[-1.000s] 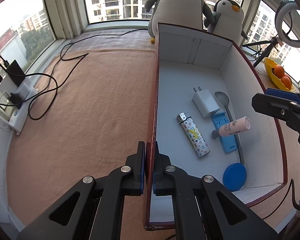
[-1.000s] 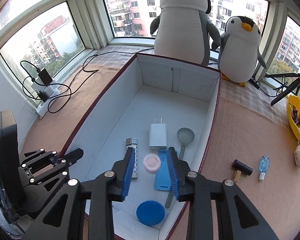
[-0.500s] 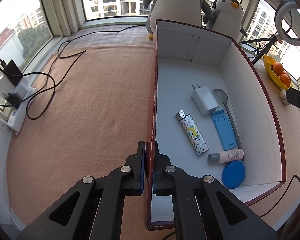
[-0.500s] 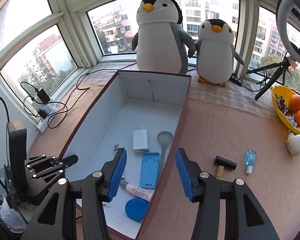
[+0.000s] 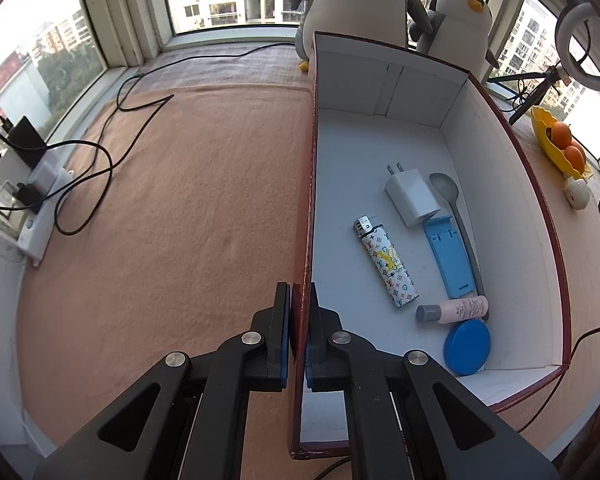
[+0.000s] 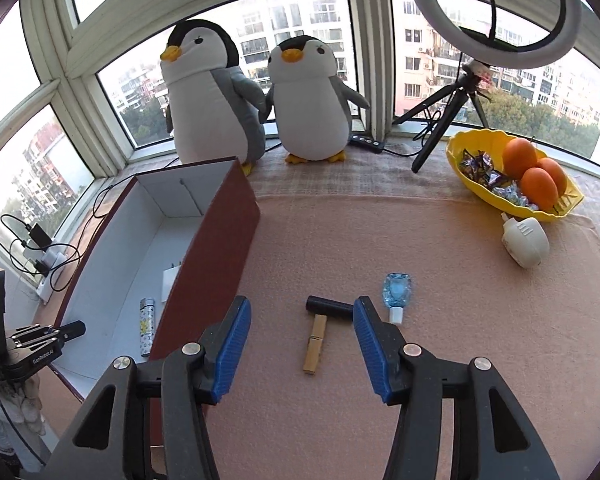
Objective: Organize rigid objects
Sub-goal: 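Lift the lotion tube into the box and open the right gripper, then move the right gripper to the blue sanitizer bottle and grasp it, then carry the sanitizer bottle into the box and release it by the lighter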
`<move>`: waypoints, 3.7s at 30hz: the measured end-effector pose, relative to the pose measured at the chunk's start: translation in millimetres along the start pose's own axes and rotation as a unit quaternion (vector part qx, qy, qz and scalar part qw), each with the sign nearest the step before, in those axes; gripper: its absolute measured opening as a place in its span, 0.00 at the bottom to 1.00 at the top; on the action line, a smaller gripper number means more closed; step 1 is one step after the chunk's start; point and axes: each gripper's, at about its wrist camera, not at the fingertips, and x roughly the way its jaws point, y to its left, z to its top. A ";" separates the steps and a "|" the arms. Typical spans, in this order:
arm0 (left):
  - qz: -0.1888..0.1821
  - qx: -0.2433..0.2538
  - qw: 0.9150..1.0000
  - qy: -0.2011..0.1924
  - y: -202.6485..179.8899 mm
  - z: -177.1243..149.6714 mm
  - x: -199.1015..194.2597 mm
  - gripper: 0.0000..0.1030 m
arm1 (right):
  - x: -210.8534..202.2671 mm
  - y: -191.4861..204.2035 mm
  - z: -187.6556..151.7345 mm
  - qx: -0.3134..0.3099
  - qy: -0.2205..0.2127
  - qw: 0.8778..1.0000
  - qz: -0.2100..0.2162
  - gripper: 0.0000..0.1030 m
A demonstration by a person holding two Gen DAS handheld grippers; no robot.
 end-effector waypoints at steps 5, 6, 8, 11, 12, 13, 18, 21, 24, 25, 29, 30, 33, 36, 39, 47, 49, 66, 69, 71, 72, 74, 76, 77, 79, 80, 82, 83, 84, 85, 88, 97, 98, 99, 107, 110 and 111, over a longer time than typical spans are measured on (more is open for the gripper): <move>0.000 -0.003 1.000 0.004 0.9 0.3 -0.8 0.05 | 2.3 -25.8 -3.9 0.016 -0.008 1.000 -0.013 0.64; 0.001 -0.002 1.000 0.005 0.6 0.2 -0.7 0.05 | 3.9 -29.5 -4.5 0.018 -0.007 1.000 -0.019 0.64; 0.003 -0.001 1.000 0.005 -0.2 0.4 -0.6 0.05 | 7.4 -36.4 -5.9 0.021 -0.002 0.999 -0.028 0.64; 0.004 -0.001 1.000 0.004 -0.5 0.5 -1.7 0.05 | 12.5 -45.2 -7.3 0.024 0.007 0.999 -0.039 0.64; 0.004 -0.002 1.000 0.004 -0.4 1.0 -2.3 0.05 | 14.1 -48.3 -8.0 0.027 0.010 0.999 -0.041 0.64; 0.004 -0.002 1.000 0.004 -0.5 1.4 -2.9 0.05 | 16.9 -51.3 -8.1 0.031 0.015 0.999 -0.042 0.64; 0.006 0.000 1.000 0.001 -0.8 1.6 -5.5 0.05 | 32.6 -62.5 -10.0 0.046 0.045 0.997 -0.041 0.64; 0.008 0.000 1.000 -0.003 -1.4 2.7 -10.0 0.08 | 42.1 -67.6 -11.0 0.058 0.061 0.996 -0.036 0.64; 0.010 0.004 1.000 -0.008 -3.2 3.3 -14.3 0.13 | 51.8 -78.0 -11.5 0.080 0.072 0.994 -0.032 0.64; 0.011 0.004 1.000 -0.010 -3.7 3.5 -15.5 0.13 | 55.2 -82.1 -11.5 0.088 0.077 0.993 -0.031 0.64; 0.010 0.003 1.000 -0.014 -4.7 3.6 -18.5 0.13 | 70.6 -96.3 -10.6 0.107 0.094 0.989 -0.030 0.64; 0.010 0.003 1.000 -0.014 -4.8 3.6 -18.7 0.13 | 74.5 -98.9 -9.6 0.110 0.098 0.989 -0.030 0.64; 0.010 0.002 1.000 -0.014 -5.0 3.0 -18.6 0.13 | 86.0 -102.8 -5.5 0.113 0.106 0.987 -0.030 0.58; 0.010 -0.001 1.000 -0.013 -4.5 2.7 -18.2 0.13 | 98.4 -99.9 -0.3 0.105 0.114 0.987 -0.031 0.51; 0.012 -0.003 1.000 -0.013 -4.1 2.0 -18.4 0.13 | 111.4 -92.0 5.2 0.087 0.123 0.988 -0.034 0.48; 0.018 -0.007 1.000 -0.012 -2.1 0.1 -18.0 0.13 | 140.0 -74.2 11.9 0.035 0.148 0.986 -0.063 0.37; 0.018 -0.008 1.000 -0.013 -2.1 0.3 -18.4 0.13 | 141.9 -70.1 12.0 0.016 0.148 0.986 -0.074 0.34; 0.011 -0.008 1.000 -0.018 -2.8 0.8 -18.8 0.10 | 93.6 -78.6 10.9 0.019 0.095 0.992 -0.086 0.27; 0.009 -0.007 1.000 -0.019 -3.4 0.0 -18.5 0.09 | 72.5 -73.9 12.8 0.023 0.076 0.994 -0.077 0.27; 0.008 -0.007 1.000 -0.020 -3.5 -0.6 -18.0 0.09 | 59.9 -68.2 14.5 0.025 0.065 0.995 -0.068 0.27; 0.008 -0.007 1.000 -0.021 -3.4 -0.8 -17.9 0.09 | 54.9 -64.8 15.5 0.026 0.059 0.996 -0.062 0.27; 0.007 -0.008 1.000 -0.023 -2.7 -1.3 -17.2 0.09 | 43.5 -56.8 16.9 0.026 0.049 0.997 -0.051 0.27; 0.006 -0.009 1.000 -0.024 -1.9 -1.4 -16.5 0.08 | 35.4 -46.0 18.5 0.021 0.041 0.998 -0.041 0.27; 0.005 -0.009 1.000 -0.024 -1.6 -1.3 -16.2 0.07 | 30.8 -40.2 19.2 0.017 0.037 0.998 -0.037 0.27; 0.003 -0.008 1.000 -0.026 -1.2 -1.3 -15.6 0.07 | 23.6 -27.5 20.5 0.008 0.031 0.999 -0.027 0.27; 0.002 -0.008 1.000 -0.026 -1.0 -1.4 -15.3 0.07 | 19.8 -20.6 20.8 0.002 0.028 0.999 -0.022 0.27; 0.001 -0.007 1.000 -0.029 -0.6 -1.9 -14.7 0.07 | 11.8 -6.3 20.3 -0.009 0.023 1.000 -0.013 0.27; 0.000 -0.006 1.000 -0.030 -0.9 -2.3 -14.6 0.07 | 7.9 0.8 20.3 -0.015 0.021 1.000 -0.009 0.27; 0.000 -0.006 0.999 -0.031 -0.8 -2.6 -14.1 0.07 | 4.5 8.4 20.3 -0.021 0.019 1.000 -0.004 0.27; -0.001 -0.006 0.999 -0.032 -0.5 -3.0 -13.7 0.07 | 1.2 16.2 20.3 -0.027 0.017 0.999 0.001 0.27; -0.006 -0.008 0.999 -0.034 1.6 -3.6 -12.6 0.06 | -5.3 38.6 19.3 -0.047 0.014 0.999 0.014 0.27; -0.014 -0.001 0.999 -0.038 3.0 -4.6 -13.1 0.06 | -7.2 104.6 8.2 -0.091 0.023 0.994 0.054 0.27; -0.014 0.000 0.999 -0.038 3.3 -4.5 -12.9 0.06 | -6.3 110.8 6.9 -0.096 0.025 0.993 0.057 0.27; -0.015 0.000 0.999 -0.039 3.4 -4.7 -12.8 0.06 | -5.4 116.3 5.7 -0.100 0.027 0.993 0.060 0.27; -0.019 0.002 0.999 -0.043 4.3 -5.3 -12.6 0.06 | 2.7 157.0 -4.0 -0.140 0.044 0.986 0.074 0.27; -0.021 0.002 0.999 -0.044 4.9 -5.6 -12.6 0.06 | 8.1 169.3 -7.7 -0.153 0.051 0.984 0.074 0.27; -0.022 0.003 0.999 -0.044 4.9 -5.6 -12.6 0.06 | 10.3 171.8 -8.2 -0.155 0.054 0.984 0.075 0.27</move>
